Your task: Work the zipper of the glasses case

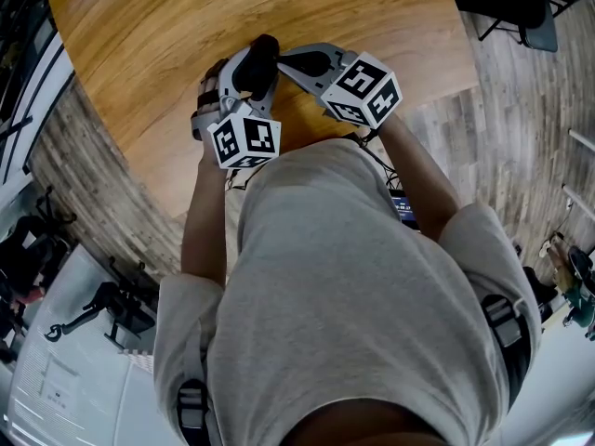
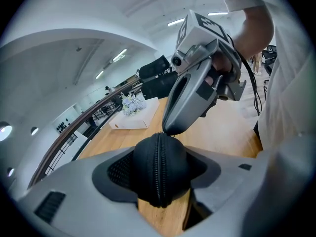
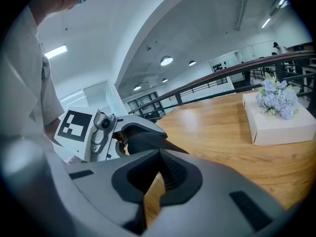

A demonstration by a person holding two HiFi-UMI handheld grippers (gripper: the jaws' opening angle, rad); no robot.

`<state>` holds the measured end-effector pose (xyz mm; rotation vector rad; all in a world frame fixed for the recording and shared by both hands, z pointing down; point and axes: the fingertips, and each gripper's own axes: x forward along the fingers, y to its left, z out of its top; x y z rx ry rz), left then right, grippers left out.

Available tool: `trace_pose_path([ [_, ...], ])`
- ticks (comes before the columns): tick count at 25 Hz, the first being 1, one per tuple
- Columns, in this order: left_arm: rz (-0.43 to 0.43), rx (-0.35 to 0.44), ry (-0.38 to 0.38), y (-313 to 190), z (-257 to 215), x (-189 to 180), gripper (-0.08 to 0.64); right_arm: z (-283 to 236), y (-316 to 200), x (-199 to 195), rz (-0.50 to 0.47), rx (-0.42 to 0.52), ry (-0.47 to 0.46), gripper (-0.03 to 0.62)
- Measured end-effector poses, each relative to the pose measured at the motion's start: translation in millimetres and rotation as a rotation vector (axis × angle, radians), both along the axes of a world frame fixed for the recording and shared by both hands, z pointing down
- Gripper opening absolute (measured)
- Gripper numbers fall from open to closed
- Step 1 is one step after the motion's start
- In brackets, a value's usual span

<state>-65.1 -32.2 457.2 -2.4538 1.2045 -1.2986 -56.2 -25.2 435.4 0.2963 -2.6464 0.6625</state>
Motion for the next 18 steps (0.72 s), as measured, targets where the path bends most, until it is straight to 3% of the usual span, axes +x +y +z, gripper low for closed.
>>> trace_pose_path([
  [9,0.014,0.01,-0.012,-3,-3,2,0.272,-3,-8,3,0.023,0.0,-0.027,0.026],
  [15,0.066,0.078,-0.004,2,-18,9,0.272,-2,-15,10,0.055,-0.031,-0.046,0.026],
  [18,0.062,0.07,-0.01,1,-17,8,0.272,-1,-15,9,0.056,-0.051,-0.055,0.026],
])
